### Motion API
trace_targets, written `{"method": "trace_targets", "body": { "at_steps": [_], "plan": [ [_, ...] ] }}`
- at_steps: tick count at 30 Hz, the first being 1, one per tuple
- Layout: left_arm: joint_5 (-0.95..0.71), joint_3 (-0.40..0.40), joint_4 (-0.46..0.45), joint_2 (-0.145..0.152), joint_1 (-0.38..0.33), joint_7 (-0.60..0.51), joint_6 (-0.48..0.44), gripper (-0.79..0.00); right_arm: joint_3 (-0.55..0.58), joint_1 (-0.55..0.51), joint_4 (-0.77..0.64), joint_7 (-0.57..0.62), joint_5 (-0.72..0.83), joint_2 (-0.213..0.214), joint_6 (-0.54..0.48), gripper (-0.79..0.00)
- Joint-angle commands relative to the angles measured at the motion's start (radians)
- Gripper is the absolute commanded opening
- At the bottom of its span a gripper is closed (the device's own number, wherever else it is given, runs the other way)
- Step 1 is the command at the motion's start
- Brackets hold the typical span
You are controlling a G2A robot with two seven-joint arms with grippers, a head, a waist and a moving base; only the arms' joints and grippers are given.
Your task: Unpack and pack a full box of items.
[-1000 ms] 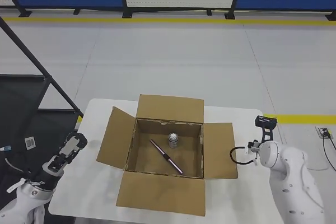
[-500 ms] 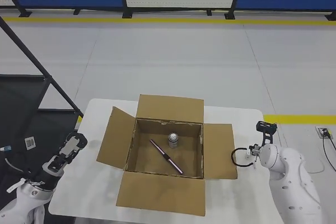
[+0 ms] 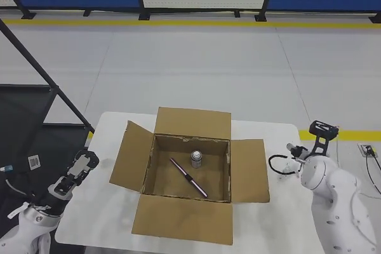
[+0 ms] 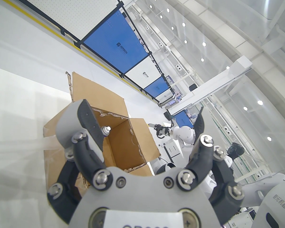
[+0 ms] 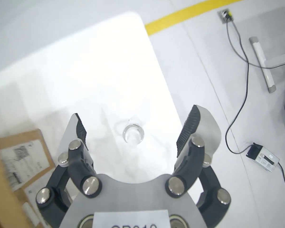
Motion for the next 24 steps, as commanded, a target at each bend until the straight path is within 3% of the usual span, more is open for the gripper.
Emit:
{"method": "trace_targets", "body": {
  "at_steps": [1,4,7,12,18,24],
  "plan": [
    [0.000,0.000,0.000,0.000,0.000,0.000,0.000,0.000,-0.050,-0.021,-0.156,-0.011,-0.011,-0.005,-0.006,0.000],
    [0.000,0.000,0.000,0.000,0.000,0.000,0.000,0.000,-0.167,-0.013,-0.272,-0.015,0.000,-0.013,-0.100,0.000],
    [0.000,0.000,0.000,0.000,0.000,0.000,0.000,0.000,-0.303,0.055,-0.248,-0.004,0.067,-0.026,-0.226,0.000],
    [0.000,0.000,0.000,0.000,0.000,0.000,0.000,0.000,-0.504,0.224,-0.002,0.015,0.217,-0.068,-0.344,0.000],
    [0.000,-0.003,-0.006,0.001,0.014,0.032,0.008,0.000,-0.681,0.379,0.354,-0.003,0.338,-0.136,-0.332,0.000],
    [0.002,0.000,-0.012,0.004,0.017,0.044,0.013,0.000,-0.761,0.463,0.604,-0.070,0.438,-0.198,-0.297,0.000]
  ]
}}
